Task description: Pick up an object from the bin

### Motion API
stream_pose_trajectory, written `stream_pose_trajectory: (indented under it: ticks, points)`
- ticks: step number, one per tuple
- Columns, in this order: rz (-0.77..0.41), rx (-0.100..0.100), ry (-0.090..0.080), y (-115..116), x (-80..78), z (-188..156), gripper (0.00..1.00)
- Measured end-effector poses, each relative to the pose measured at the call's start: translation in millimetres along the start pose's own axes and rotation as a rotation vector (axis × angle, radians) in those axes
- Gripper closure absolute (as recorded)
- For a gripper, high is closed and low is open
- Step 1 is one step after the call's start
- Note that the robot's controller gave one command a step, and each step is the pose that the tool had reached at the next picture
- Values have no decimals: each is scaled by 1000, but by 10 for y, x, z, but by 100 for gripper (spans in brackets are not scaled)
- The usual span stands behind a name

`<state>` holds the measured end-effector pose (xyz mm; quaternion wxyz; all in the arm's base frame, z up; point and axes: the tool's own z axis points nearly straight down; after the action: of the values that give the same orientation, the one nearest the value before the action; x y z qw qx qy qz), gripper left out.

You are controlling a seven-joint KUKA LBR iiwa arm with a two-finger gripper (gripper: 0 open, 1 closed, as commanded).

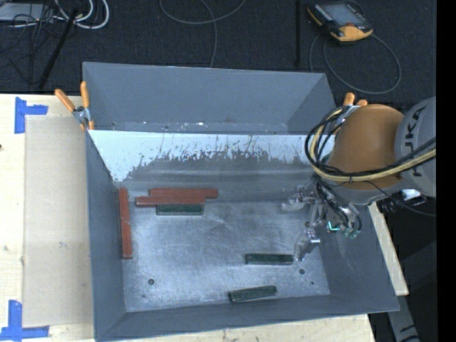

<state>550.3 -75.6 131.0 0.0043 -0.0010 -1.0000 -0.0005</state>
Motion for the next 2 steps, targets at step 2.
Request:
stream_pose_trajectory:
  ticks: [2]
  points:
    - [73, 0, -7, 232, 151, 81, 0]
